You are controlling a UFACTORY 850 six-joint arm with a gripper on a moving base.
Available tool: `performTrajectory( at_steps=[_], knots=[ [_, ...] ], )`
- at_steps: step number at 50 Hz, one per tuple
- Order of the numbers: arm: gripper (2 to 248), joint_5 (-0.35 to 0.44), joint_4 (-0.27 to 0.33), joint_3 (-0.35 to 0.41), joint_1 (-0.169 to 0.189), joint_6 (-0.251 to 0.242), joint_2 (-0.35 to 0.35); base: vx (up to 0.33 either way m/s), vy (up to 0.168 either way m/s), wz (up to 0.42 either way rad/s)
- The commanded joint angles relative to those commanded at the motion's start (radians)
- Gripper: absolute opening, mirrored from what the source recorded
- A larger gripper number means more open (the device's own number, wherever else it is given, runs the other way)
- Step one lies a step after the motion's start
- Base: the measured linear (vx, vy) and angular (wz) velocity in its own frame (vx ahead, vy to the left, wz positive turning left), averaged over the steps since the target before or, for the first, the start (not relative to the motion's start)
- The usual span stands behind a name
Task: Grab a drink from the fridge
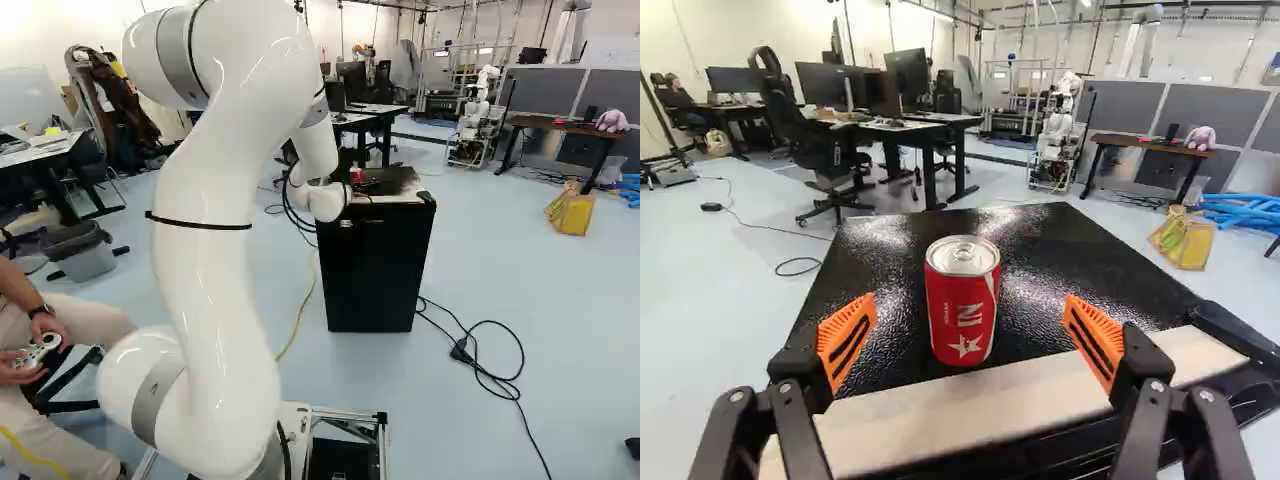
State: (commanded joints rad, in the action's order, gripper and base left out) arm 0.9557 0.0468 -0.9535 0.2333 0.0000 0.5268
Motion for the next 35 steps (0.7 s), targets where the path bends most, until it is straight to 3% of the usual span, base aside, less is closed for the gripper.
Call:
performTrajectory(
  at_steps=[35],
  knots=[
    [247, 0.0, -0.065, -0.043, -0.024, 0.0, 0.033, 0.0, 0.0, 0.0]
  ],
)
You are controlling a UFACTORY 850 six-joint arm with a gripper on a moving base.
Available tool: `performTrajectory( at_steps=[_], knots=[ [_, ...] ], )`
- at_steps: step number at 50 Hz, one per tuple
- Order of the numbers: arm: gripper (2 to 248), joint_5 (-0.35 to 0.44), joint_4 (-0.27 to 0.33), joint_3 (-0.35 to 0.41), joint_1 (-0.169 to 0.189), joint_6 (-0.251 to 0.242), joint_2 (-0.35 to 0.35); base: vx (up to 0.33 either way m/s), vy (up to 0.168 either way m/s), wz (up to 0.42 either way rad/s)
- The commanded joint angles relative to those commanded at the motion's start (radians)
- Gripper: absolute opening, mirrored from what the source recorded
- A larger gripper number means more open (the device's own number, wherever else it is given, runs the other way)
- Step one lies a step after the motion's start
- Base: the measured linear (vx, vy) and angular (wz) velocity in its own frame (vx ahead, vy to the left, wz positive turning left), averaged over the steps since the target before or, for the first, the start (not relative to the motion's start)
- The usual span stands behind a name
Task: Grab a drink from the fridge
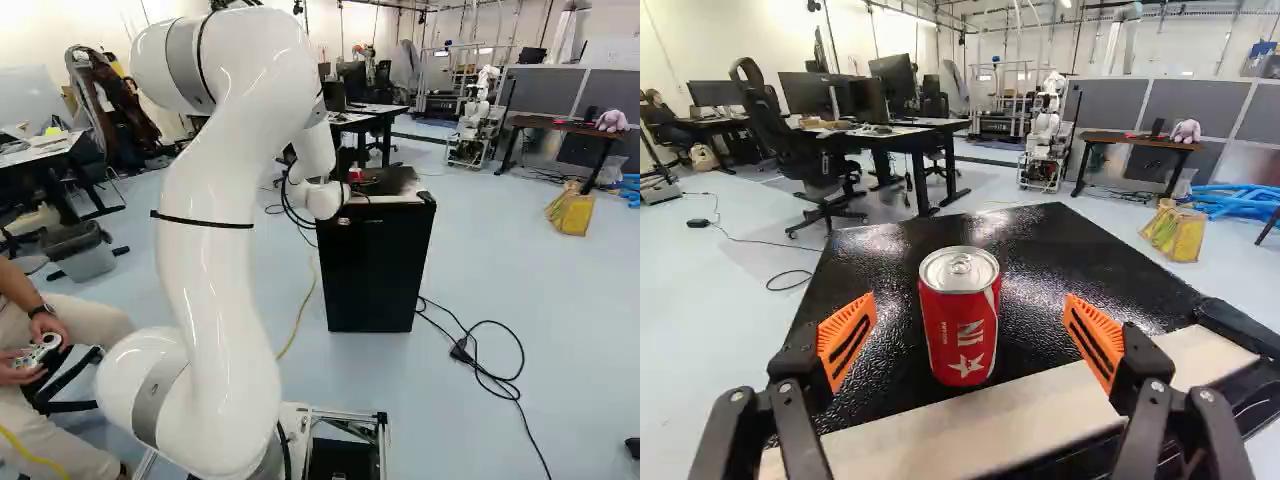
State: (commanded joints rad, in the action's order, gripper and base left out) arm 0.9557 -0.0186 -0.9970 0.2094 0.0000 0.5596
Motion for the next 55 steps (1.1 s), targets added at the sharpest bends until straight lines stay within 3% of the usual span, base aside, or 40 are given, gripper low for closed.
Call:
performTrajectory(
  at_steps=[20, 21, 26, 27, 31, 32, 36, 37, 41, 42, 55],
  knots=[
    [247, 0.0, 0.0, -0.022, -0.004, 0.0, 0.016, 0.0, 0.0, 0.0],
    [224, 0.0, 0.0, -0.022, -0.004, 0.0, 0.016, 0.0, 0.0, 0.0],
    [224, 0.0, 0.0, -0.022, -0.004, 0.0, 0.016, 0.0, 0.0, 0.0],
    [186, 0.0, 0.0, -0.022, -0.004, 0.0, 0.016, 0.0, 0.0, 0.0],
    [186, 0.0, 0.0, -0.022, -0.004, 0.0, 0.016, 0.0, 0.0, 0.0],
    [149, 0.0, 0.0, -0.022, -0.004, 0.0, 0.016, 0.0, 0.0, 0.0],
    [149, 0.0, 0.0, -0.022, -0.004, 0.0, 0.016, 0.0, 0.0, 0.0],
    [111, 0.0, 0.0, -0.022, -0.004, 0.0, 0.016, 0.0, 0.0, 0.0],
    [111, 0.0, 0.0, -0.022, -0.004, 0.0, 0.014, 0.0, 0.0, 0.0],
    [96, 0.0, 0.0, -0.022, -0.004, 0.0, 0.013, 0.0, 0.0, 0.0],
    [96, 0.0, 0.0, -0.02, -0.004, 0.0, -0.009, 0.0, 0.0, 0.0]
  ],
)
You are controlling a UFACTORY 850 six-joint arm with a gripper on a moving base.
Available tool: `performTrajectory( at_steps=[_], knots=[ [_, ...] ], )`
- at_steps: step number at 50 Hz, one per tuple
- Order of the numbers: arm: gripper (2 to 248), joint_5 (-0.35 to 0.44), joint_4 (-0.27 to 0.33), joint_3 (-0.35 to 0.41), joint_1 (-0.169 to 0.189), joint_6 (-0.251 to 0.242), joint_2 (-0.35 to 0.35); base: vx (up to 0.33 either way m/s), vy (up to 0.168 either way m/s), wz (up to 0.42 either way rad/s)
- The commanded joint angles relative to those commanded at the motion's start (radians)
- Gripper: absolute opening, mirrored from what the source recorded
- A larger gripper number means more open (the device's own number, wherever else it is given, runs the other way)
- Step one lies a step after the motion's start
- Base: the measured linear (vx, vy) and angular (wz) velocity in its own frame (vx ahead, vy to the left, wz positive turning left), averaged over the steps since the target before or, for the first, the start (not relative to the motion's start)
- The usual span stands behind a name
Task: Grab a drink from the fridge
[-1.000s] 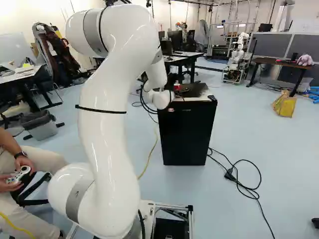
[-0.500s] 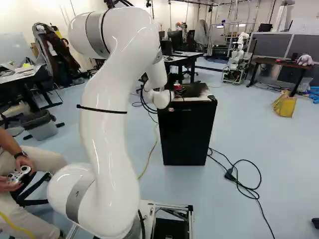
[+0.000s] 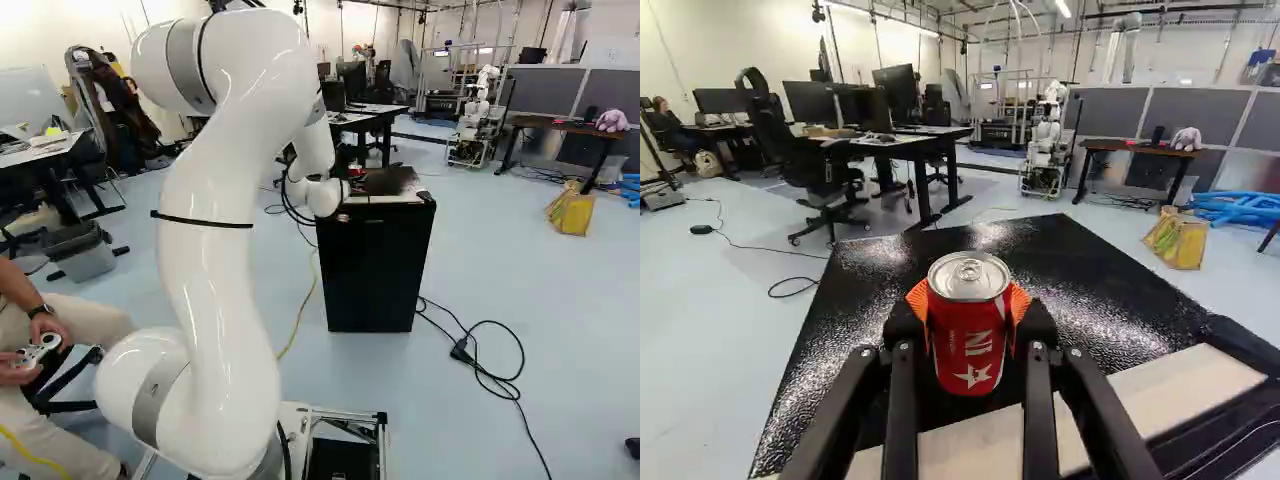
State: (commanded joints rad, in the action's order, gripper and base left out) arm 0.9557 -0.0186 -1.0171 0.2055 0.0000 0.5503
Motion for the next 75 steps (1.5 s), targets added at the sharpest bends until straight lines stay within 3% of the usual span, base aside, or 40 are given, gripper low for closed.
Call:
performTrajectory(
  at_steps=[45, 75],
  knots=[
    [96, -0.001, 0.0, 0.008, -0.002, 0.0, -0.052, 0.0, 0.0, 0.0],
    [96, -0.009, 0.002, 0.098, -0.022, 0.0, -0.128, 0.0, 0.0, 0.0]
  ],
)
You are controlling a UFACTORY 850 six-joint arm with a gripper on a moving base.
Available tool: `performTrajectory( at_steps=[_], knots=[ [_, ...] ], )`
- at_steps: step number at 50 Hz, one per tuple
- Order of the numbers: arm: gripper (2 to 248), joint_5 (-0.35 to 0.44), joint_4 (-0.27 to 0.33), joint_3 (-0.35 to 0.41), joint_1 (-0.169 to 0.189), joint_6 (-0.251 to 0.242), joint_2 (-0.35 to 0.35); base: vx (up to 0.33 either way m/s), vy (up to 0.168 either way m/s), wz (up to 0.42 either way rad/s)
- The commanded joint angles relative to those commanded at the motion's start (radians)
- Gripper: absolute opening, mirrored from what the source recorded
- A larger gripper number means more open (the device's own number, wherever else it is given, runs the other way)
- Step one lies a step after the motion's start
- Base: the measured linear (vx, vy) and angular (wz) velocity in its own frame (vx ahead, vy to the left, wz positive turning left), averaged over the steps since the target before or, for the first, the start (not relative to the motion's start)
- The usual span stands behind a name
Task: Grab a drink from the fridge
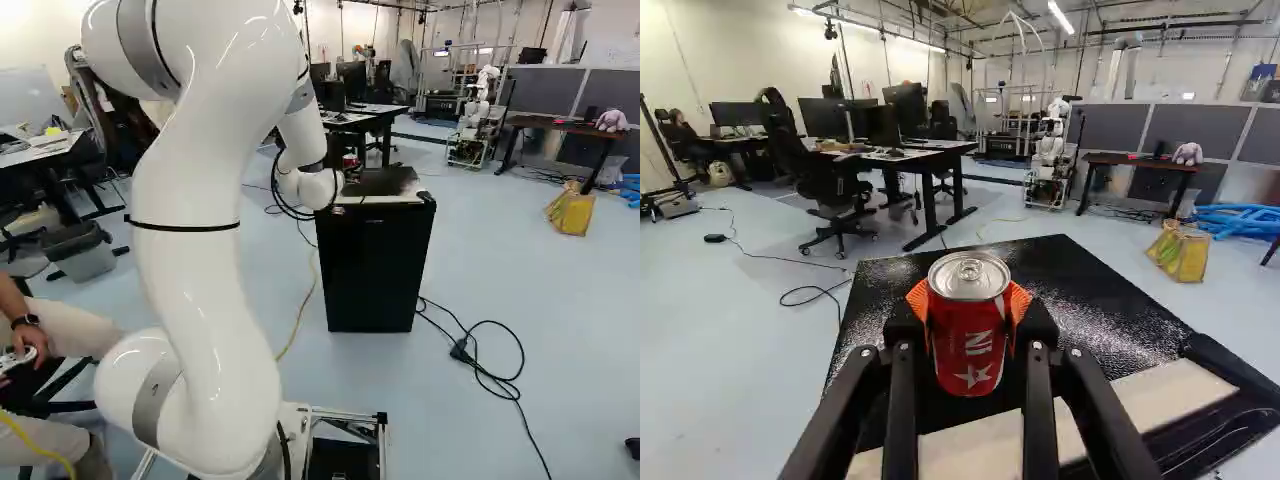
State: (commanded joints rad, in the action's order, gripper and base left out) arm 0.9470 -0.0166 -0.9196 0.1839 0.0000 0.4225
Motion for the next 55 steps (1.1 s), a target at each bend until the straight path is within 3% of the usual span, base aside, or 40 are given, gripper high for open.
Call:
performTrajectory(
  at_steps=[28, 55],
  knots=[
    [96, -0.016, 0.004, 0.176, -0.039, 0.0, -0.149, 0.0, 0.0, 0.0],
    [96, -0.038, 0.009, 0.428, -0.095, 0.0, -0.361, 0.0, 0.0, 0.0]
  ],
)
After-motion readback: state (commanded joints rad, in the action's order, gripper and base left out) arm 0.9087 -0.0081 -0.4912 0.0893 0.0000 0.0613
